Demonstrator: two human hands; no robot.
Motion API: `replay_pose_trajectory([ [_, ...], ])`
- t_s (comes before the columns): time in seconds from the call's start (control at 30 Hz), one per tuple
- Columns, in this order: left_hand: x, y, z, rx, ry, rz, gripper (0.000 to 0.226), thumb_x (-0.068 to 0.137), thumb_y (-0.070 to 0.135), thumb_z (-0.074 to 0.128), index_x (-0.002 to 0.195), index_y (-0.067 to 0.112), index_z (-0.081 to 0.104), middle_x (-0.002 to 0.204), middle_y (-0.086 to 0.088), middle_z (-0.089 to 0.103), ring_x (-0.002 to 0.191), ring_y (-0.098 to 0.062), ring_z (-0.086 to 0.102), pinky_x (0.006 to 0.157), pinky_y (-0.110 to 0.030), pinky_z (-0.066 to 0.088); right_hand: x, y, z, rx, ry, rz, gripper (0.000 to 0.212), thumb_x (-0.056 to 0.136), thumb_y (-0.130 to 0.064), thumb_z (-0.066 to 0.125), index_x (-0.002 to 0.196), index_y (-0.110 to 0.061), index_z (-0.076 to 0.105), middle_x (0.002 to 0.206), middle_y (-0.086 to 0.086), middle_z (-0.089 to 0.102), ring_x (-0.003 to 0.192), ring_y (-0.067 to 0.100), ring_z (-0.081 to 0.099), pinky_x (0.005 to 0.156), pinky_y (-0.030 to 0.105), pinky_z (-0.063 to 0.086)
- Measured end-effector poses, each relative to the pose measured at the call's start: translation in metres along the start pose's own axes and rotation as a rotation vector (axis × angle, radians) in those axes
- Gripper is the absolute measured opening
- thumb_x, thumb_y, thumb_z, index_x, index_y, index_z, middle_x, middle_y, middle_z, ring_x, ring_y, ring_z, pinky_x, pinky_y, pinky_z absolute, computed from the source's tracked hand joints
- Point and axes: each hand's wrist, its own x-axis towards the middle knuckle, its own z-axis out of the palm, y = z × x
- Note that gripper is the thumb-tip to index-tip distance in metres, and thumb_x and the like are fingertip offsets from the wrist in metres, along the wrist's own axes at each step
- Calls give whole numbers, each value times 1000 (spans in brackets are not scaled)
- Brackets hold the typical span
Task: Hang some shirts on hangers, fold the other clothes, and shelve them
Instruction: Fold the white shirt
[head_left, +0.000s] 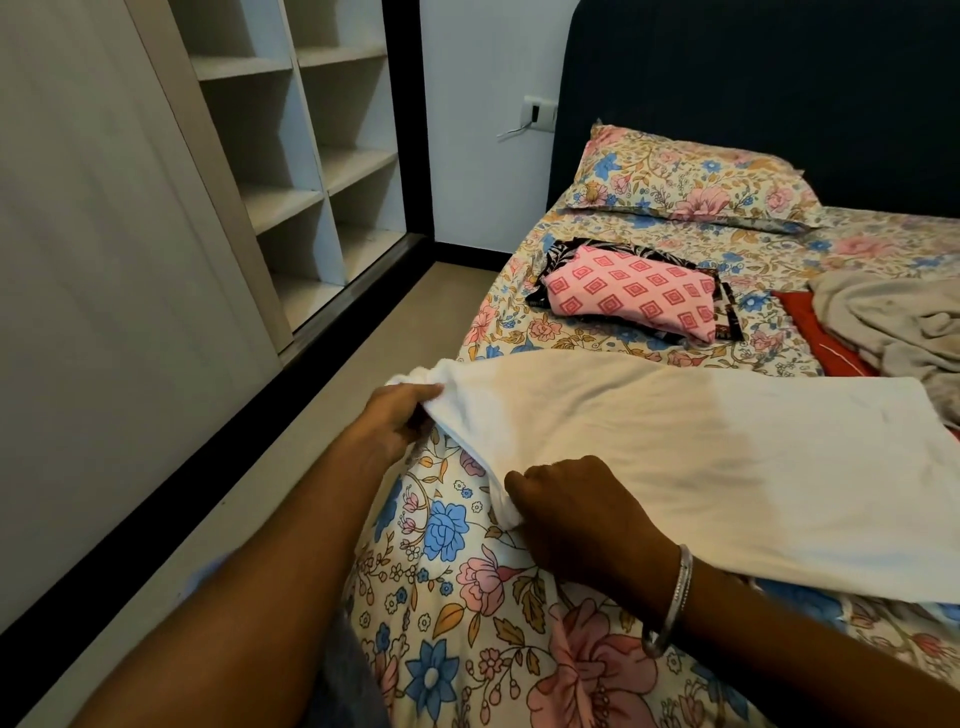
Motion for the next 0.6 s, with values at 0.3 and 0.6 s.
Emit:
replay_pose_trajectory([
  [0.3,12,14,-7,-516,243,400,38,77,-8,79,109,11,68,110,-8,74,99,-28,71,73,-40,62,-3,9,22,168,-34,135,33,91,-37,55,118,-21,45,95,3,62,78,25,57,62,32,36],
  [0.6,15,34,-41,-527,497,455,38,84,8,81,117,11,64,99,-2,70,80,-17,71,61,-32,60,0,10,26,200,-60,164,31,90,-41,57,115,-25,45,92,-1,60,70,18,45,60,31,31],
])
